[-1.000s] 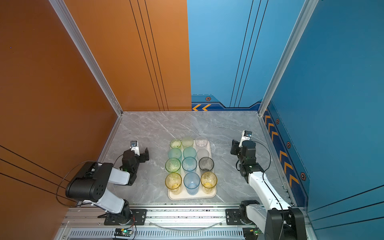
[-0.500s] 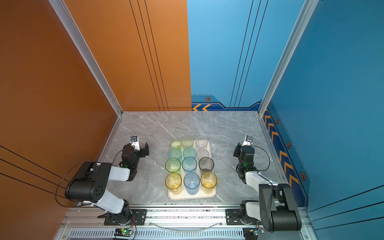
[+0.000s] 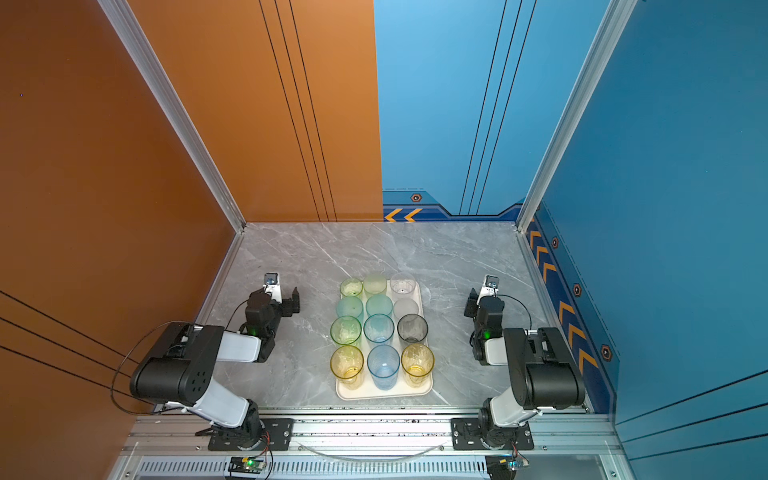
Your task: Place the glasses into the tray
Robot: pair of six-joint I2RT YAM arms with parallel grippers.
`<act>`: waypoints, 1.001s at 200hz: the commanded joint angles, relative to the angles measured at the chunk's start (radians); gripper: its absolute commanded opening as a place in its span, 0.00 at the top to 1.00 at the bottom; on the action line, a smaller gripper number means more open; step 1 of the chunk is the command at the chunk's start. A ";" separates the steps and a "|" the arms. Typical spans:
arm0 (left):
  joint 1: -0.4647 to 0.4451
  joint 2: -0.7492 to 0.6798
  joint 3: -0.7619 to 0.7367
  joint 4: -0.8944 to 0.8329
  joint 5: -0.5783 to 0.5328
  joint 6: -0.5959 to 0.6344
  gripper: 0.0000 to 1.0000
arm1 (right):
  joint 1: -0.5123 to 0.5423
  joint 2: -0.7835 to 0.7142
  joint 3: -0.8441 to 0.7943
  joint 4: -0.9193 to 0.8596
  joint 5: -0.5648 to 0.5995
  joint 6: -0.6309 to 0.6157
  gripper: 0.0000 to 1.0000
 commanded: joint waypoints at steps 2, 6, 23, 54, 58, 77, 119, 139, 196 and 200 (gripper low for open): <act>0.006 -0.008 0.015 -0.013 0.024 -0.004 0.02 | 0.032 0.006 0.037 -0.025 0.044 -0.031 0.02; 0.007 -0.007 0.014 -0.015 0.024 -0.005 0.02 | 0.031 0.002 0.039 -0.035 0.042 -0.030 0.00; 0.009 -0.007 0.022 -0.027 -0.007 -0.018 0.02 | 0.031 0.004 0.038 -0.033 0.042 -0.029 0.00; 0.007 -0.008 0.024 -0.034 -0.014 -0.022 0.02 | 0.032 0.004 0.038 -0.035 0.041 -0.030 0.00; 0.007 -0.009 0.024 -0.034 -0.014 -0.022 0.03 | 0.032 0.004 0.039 -0.034 0.041 -0.030 0.00; 0.004 -0.010 0.023 -0.032 -0.020 -0.022 0.02 | 0.032 0.004 0.039 -0.035 0.042 -0.030 0.00; 0.002 -0.011 0.021 -0.032 -0.022 -0.020 0.02 | 0.032 0.003 0.040 -0.035 0.042 -0.029 0.00; 0.001 -0.010 0.020 -0.032 -0.024 -0.021 0.02 | 0.032 0.004 0.038 -0.035 0.042 -0.030 0.00; 0.002 -0.010 0.023 -0.032 -0.023 -0.021 0.02 | 0.032 0.003 0.038 -0.035 0.042 -0.030 0.00; 0.002 -0.010 0.024 -0.032 -0.023 -0.020 0.02 | 0.032 0.004 0.037 -0.033 0.043 -0.030 0.00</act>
